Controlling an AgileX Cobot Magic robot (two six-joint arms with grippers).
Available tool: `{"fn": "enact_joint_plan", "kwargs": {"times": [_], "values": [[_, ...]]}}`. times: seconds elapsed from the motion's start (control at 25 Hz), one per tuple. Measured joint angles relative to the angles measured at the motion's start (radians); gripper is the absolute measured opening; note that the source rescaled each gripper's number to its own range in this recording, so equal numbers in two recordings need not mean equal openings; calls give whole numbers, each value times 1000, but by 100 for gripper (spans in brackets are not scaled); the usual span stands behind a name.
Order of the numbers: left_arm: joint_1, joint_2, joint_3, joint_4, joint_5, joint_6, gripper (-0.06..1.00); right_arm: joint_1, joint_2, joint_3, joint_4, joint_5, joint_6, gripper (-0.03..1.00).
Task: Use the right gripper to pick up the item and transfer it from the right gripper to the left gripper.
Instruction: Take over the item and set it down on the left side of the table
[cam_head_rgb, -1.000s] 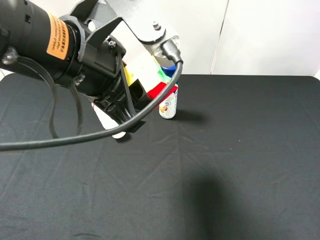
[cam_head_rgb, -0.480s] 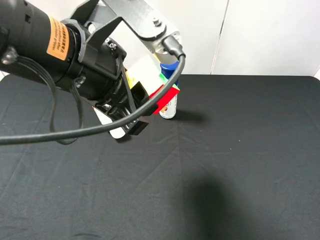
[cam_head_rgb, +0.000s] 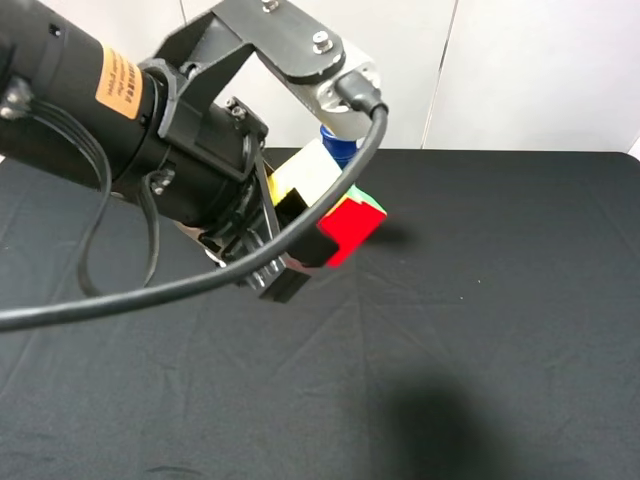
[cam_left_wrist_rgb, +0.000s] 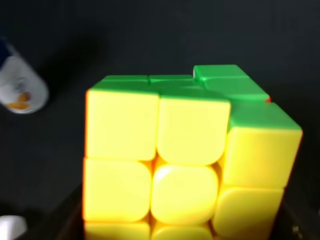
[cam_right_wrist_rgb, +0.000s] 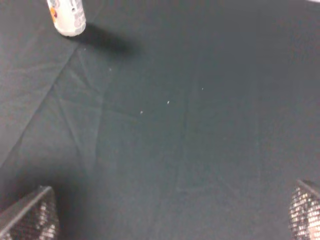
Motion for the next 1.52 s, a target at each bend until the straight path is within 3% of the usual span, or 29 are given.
{"fn": "enact_joint_plan", "kwargs": {"times": [0.2,0.4,0.92,1.08,1.28,1.52], "values": [[0,0,0,-152,18,106,0,0,0,11,-6,-58,4,99],[0,0,0,-233,57,153,0,0,-1,42,-12,-106,52,99],[0,0,0,-240,75,159,0,0,-1,43,-15,-111,60,99],[8,0,0,-241,75,150,0,-57,-1,43,-15,-112,60,99],[95,0,0,-244,81,112,0,-161,-1,43,-15,-112,60,99],[242,0,0,-244,110,108,0,-189,-1,43,-15,-113,60,99]]}}
